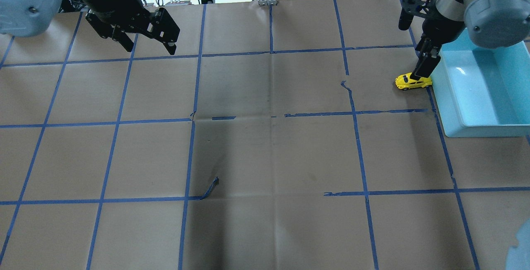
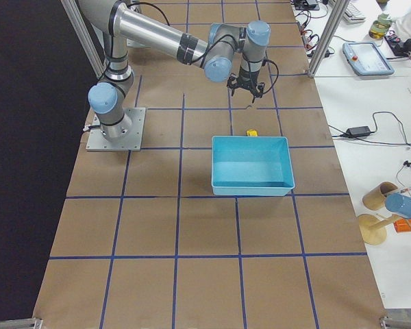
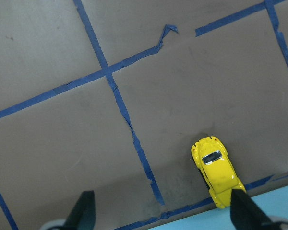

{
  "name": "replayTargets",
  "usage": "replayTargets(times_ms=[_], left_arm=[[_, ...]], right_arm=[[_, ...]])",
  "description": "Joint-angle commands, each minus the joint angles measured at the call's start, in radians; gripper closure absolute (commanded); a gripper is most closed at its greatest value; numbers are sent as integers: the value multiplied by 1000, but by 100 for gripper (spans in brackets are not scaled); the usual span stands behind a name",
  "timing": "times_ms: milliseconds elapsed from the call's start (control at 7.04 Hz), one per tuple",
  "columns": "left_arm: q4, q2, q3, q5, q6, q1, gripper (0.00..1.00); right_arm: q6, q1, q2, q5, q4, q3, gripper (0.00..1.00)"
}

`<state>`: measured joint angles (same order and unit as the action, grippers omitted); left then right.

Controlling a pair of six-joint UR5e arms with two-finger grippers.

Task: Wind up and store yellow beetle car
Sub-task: 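Lower the right gripper over the car beside the blue bin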

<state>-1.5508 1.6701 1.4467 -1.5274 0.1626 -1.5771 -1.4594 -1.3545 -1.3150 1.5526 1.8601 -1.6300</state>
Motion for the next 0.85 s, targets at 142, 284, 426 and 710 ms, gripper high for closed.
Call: replayTargets(times_ms=[142, 284, 426, 710], left_arm=[[5, -9, 15, 1, 1, -1, 1], [12, 5, 15, 0, 1, -4, 1], [12, -6, 17, 3, 1, -6, 1], [12, -9, 20, 6, 3, -7, 1]], right_arm=[[-174, 5, 51, -6, 24, -25, 0], [-205, 6, 56, -9, 36, -25, 0], [-308, 8, 66, -11, 89, -39, 0], [-417, 26, 129, -5, 238, -77, 0]])
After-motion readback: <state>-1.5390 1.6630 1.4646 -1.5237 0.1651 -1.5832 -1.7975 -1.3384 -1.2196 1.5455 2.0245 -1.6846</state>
